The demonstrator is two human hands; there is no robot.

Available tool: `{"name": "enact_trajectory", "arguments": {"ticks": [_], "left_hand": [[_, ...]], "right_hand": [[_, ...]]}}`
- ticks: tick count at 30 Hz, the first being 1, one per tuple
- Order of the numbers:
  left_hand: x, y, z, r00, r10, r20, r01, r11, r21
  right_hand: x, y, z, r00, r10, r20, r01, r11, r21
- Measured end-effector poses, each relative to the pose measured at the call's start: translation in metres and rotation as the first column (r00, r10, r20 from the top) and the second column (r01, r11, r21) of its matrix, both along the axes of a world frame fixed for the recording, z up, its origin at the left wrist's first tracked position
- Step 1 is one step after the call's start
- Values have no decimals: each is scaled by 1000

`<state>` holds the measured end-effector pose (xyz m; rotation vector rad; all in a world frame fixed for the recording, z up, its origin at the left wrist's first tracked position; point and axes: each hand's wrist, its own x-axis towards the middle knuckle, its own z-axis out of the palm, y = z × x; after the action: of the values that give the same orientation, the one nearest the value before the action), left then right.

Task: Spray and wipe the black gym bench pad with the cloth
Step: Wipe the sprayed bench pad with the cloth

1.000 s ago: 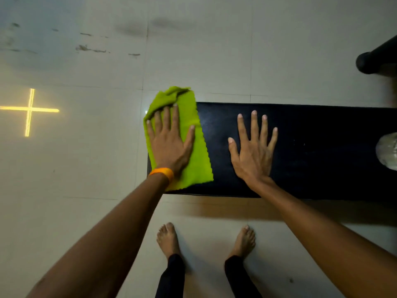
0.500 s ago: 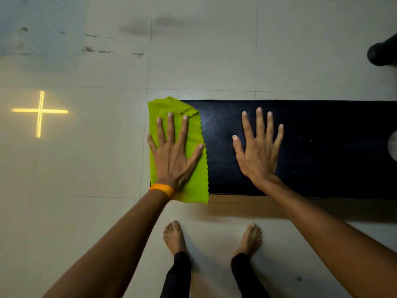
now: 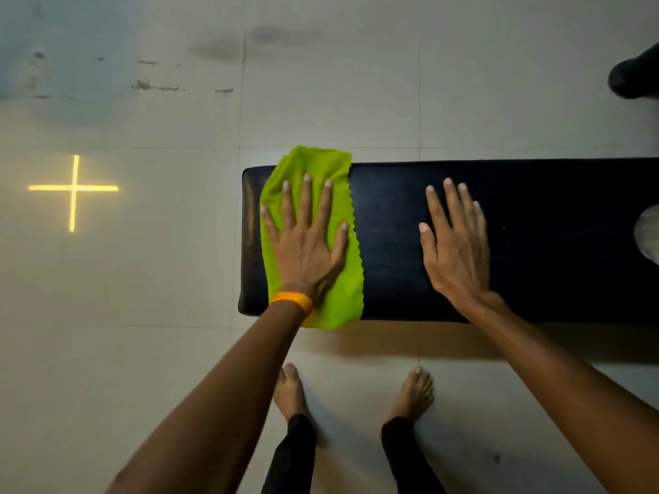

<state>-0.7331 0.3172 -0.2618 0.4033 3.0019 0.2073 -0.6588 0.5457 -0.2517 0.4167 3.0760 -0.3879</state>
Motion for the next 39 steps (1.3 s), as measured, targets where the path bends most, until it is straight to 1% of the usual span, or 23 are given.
{"name": "enact_trajectory", "arguments": {"ticks": [1,2,3,5,6,7,10,12,14,16,18,20,22,24,27,28,29,30,32,34,37,39], "left_hand": [[8,6,1,1000,15,-6,-15,1000,3],[20,11,3,1000,-21,5,21,1000,6],[35,12,4,994,-109,17,109,994,2],[55,-1,5,944,-328,25,329,944,-12],[52,-12,4,924,-381,13,382,924,-5],[41,-22,3,927,-375,-6,375,927,8],[3,-40,2,984,-175,14,175,984,15],[-11,-38,3,998,-49,33,48,998,27],[-14,-32,2,999,18,36,-19,1000,21],[-3,-26,3,999,-19,35,20,1000,-9],[30,-16,3,991,-134,26,135,990,-34],[67,-8,3,974,-224,12,225,974,-25],[68,-12,1,968,-251,-2,251,968,-3],[41,-14,-1,978,-209,-12,209,978,-15],[6,1,-1,1000,3,-9,-4,1000,-25],[5,8,-1,999,46,-18,-47,999,-24],[10,16,-1,999,47,-26,-47,999,-17],[20,23,-1,1000,6,-16,-6,1000,-7],[50,34,1,990,-144,14,144,990,9],[71,39,4,973,-228,29,228,974,-1],[43,47,1,972,-234,16,234,972,26],[8,58,-2,991,-137,8,137,990,28]], "right_hand": [[3,0,-1,1000,19,11,-19,1000,12],[4,-1,-2,999,36,16,-36,999,20],[6,-2,-3,999,49,19,-49,998,25],[7,-1,-3,998,64,22,-65,997,29],[7,1,-2,997,74,21,-74,997,30],[8,2,-2,996,83,21,-83,996,29],[9,5,-3,994,105,32,-105,994,21],[9,4,-3,994,101,37,-102,994,25],[9,2,-4,996,81,35,-82,996,31],[8,-1,-4,997,67,36,-68,997,47],[9,-3,-3,998,58,37,-60,996,63],[10,-3,-2,998,59,36,-61,996,59],[10,-1,-2,997,73,34,-74,996,45],[10,1,-2,995,89,34,-91,995,40],[11,-1,-3,997,76,31,-78,996,48],[11,-3,-3,998,65,25,-66,996,52],[11,-3,-3,998,56,21,-57,997,53],[12,-4,-3,998,51,21,-52,997,48],[15,-3,-1,998,55,29,-56,998,34],[20,2,1,997,71,39,-72,997,32],[24,25,4,997,59,41,-61,996,60],[26,48,6,999,31,45,-35,996,88]]}}
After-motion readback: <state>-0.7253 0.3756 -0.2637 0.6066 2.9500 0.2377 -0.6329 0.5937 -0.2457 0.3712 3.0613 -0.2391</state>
